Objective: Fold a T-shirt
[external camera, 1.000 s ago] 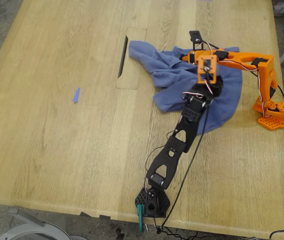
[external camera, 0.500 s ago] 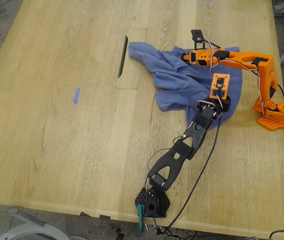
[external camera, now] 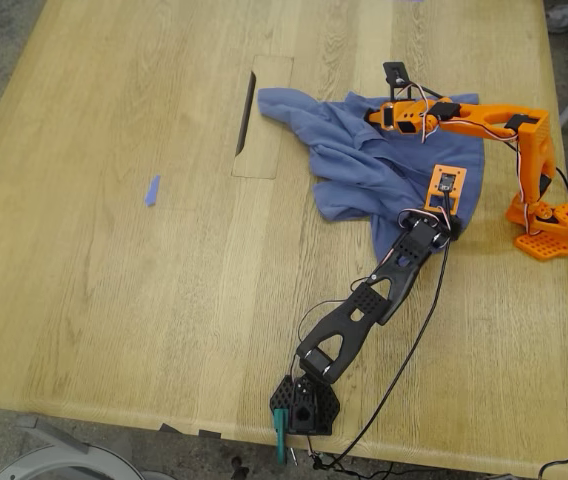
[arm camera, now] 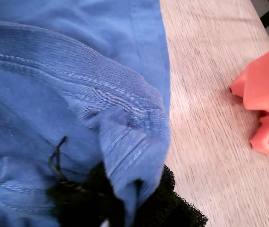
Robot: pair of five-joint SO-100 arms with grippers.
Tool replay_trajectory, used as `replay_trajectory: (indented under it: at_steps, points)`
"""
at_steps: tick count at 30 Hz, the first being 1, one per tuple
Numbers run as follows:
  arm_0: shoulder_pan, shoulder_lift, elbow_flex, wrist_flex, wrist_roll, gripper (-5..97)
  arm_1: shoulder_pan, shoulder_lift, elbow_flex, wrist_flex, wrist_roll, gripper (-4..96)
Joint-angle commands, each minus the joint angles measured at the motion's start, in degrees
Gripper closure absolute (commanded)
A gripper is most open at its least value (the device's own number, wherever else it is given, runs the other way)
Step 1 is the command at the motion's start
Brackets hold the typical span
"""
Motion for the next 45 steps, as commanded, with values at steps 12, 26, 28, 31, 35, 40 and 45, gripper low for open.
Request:
replay_trajectory:
  at_steps: [12,26,28,31,35,40,45]
  points:
    - [3.1,4.0,-2.3,-0.2,12.4,37,-1.5,5.4,0.4,0.4,0.1,91.3]
    - [1.8,-4.0,-2.0,-8.3,27.2,23,-3.7,5.4,1.1,0.8,-0.1,91.3]
    - [1.8,-6.1,-1.6,-12.5,27.9,23,-4.0,5.4,1.1,1.0,-0.1,91.3]
    - [1.8,-8.1,-0.4,-12.8,32.3,24,-4.3,5.4,0.7,1.5,-0.1,91.3]
    - [-0.2,-11.3,-2.1,-10.7,34.7,26,-4.4,5.7,0.8,1.8,-0.1,91.3]
    - [-3.3,-13.0,-2.1,-7.4,38.7,32,-4.6,6.0,1.0,1.9,-0.1,91.3]
    - [-5.7,-14.0,-2.1,-6.7,42.7,38,-4.7,6.4,0.4,2.6,-0.1,91.3]
